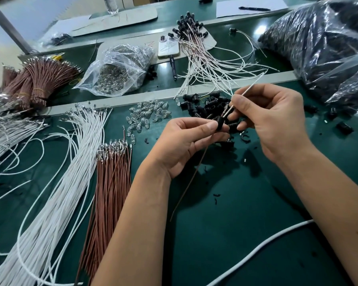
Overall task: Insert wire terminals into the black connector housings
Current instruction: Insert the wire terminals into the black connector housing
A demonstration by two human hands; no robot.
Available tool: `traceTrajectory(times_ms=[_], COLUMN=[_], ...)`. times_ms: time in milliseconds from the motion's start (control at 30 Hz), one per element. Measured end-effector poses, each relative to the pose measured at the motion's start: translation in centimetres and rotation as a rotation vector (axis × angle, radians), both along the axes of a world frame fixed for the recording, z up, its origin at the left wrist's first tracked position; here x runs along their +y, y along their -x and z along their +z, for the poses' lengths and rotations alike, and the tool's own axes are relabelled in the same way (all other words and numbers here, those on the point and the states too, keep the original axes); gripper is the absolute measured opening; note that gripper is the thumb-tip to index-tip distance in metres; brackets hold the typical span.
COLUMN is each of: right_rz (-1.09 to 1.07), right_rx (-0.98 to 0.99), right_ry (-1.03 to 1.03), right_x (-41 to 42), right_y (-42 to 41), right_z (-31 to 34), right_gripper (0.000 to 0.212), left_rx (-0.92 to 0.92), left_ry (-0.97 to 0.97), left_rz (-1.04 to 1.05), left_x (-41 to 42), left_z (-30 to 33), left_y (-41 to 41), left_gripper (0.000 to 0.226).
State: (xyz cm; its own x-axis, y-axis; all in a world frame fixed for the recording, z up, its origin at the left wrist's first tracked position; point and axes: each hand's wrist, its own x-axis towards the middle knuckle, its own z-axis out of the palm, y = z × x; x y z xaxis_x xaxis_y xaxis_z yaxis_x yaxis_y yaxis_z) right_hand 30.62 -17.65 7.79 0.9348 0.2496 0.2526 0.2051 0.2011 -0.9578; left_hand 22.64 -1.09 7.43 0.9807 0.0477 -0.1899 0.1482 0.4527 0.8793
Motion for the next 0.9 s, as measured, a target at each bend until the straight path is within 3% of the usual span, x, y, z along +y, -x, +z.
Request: traceTrajectory(times_ms=[300,900], right_rz=[0.053,0.063], right_rx=[0.04,0.097], right_ry=[-0.029,-0.075], right_x=[-0.31,-0.78], right_y=[-0.21,-0.47], right_z=[0.38,0.53], right_gripper=[0.003,0.009], left_rx=[0.014,0.037], left_ry=[0.119,0.145], left_rz=[-0.081,-0.098], left_x=[-0.19,-0.44], left_z=[0.34,0.93], left_y=[0.23,0.52], left_gripper=[0.024,0.021])
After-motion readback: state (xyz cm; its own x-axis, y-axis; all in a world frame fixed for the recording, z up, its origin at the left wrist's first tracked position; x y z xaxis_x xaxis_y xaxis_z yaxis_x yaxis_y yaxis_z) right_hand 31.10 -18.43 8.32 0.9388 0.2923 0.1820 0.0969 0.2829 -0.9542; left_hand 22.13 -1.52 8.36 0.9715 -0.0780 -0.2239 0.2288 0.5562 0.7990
